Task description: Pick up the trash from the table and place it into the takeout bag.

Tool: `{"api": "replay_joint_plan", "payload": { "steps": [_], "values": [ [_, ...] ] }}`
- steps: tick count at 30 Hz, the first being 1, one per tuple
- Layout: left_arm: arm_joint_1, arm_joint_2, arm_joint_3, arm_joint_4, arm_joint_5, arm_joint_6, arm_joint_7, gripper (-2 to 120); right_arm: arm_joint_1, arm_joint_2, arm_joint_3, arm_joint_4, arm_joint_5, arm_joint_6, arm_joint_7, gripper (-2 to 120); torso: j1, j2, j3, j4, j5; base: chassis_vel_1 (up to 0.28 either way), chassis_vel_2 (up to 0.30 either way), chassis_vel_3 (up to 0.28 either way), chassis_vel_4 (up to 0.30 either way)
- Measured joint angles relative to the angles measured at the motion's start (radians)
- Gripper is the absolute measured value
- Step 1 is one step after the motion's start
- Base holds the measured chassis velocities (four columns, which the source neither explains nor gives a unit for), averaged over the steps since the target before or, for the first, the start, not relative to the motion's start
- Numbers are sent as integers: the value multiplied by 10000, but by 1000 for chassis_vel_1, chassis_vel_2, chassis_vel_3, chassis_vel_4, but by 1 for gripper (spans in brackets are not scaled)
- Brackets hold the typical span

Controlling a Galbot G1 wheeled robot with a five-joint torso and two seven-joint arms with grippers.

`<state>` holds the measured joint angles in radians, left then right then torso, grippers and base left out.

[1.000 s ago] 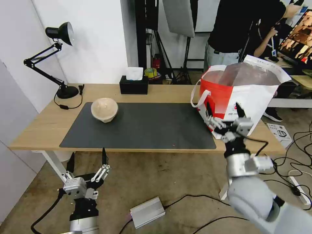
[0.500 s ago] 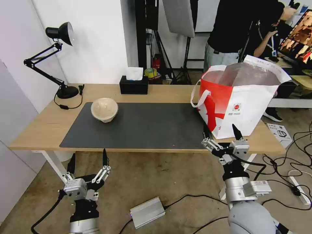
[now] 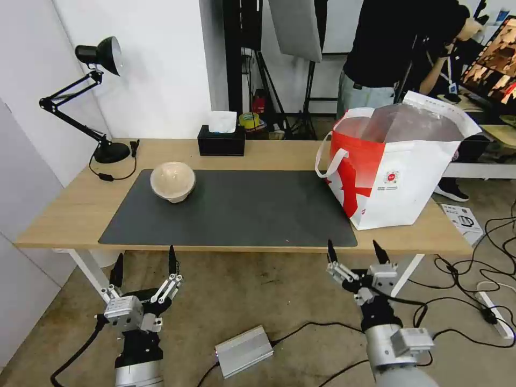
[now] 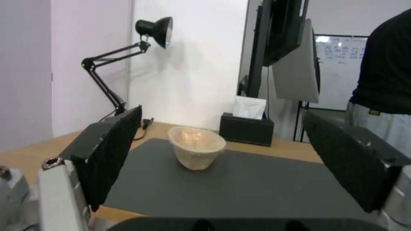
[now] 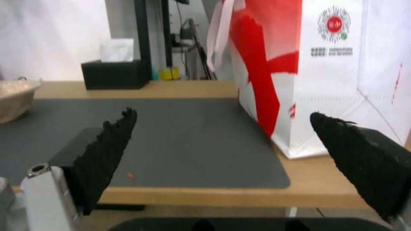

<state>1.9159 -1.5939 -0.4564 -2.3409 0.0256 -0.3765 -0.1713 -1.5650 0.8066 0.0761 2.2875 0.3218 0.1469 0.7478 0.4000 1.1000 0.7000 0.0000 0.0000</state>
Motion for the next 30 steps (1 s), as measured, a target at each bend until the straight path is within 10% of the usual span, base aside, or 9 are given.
{"api": "replay_joint_plan", "payload": {
  "steps": [30],
  "values": [
    [35, 3, -29, -24, -40, -20, -4, 100, -162, 35, -61, -1, -346, -589, 262, 100, 0, -1, 0, 0, 0, 0, 0, 0, 0]
  ]
}}
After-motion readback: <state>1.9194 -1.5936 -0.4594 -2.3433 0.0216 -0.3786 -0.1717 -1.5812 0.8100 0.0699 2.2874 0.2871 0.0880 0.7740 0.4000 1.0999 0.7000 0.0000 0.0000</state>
